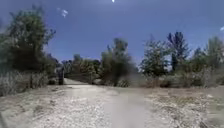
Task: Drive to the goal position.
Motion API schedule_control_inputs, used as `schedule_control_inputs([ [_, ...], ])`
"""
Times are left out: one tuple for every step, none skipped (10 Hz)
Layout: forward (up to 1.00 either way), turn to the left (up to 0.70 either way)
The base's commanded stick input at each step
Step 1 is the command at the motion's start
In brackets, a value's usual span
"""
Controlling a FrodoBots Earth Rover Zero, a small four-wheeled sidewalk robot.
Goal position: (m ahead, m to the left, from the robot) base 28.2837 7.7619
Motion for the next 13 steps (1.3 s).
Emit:
schedule_control_inputs([
  [0.45, 0.0],
  [0.45, 0.0],
  [0.45, 0.0],
  [0.45, 0.0],
  [0.45, 0.0],
  [0.45, 0.0],
  [0.45, 0.0],
  [0.45, 0.0],
  [0.45, 0.0],
  [0.45, 0.0],
  [0.45, 0.0],
  [0.45, 0.0],
  [0.45, 0.0],
])
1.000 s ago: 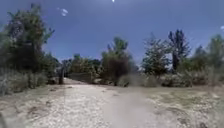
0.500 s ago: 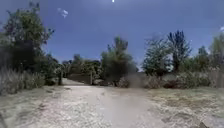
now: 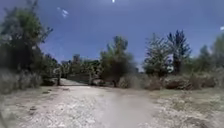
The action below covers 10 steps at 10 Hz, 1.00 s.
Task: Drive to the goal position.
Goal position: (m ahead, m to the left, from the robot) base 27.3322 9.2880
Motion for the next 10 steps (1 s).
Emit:
schedule_control_inputs([
  [0.45, 0.0],
  [0.45, 0.0],
  [0.45, 0.0],
  [0.45, 0.0],
  [0.45, 0.0],
  [0.45, 0.0],
  [0.45, 0.0],
  [0.45, 0.0],
  [0.45, 0.11],
  [0.45, 0.27],
])
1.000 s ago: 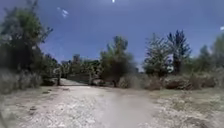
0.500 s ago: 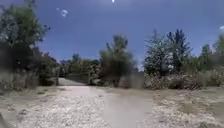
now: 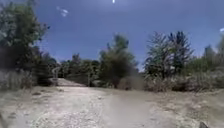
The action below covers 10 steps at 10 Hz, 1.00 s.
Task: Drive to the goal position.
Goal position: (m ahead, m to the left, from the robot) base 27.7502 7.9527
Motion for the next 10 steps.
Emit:
schedule_control_inputs([
  [0.45, 0.27],
  [0.45, 0.27],
  [0.45, 0.27],
  [0.45, 0.27],
  [0.45, 0.27],
  [0.45, 0.27],
  [0.45, 0.27],
  [0.45, 0.27],
  [0.45, 0.27],
  [0.45, 0.27],
])
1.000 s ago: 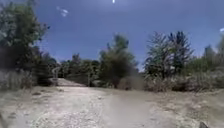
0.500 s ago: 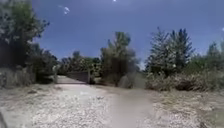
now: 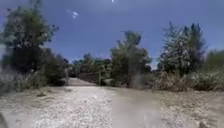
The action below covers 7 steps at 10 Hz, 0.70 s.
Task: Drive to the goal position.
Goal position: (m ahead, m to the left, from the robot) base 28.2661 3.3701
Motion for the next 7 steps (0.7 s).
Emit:
schedule_control_inputs([
  [0.45, 0.27],
  [0.45, 0.27],
  [0.45, 0.27],
  [0.45, 0.27],
  [0.45, 0.27],
  [0.45, 0.07],
  [0.45, 0.0],
])
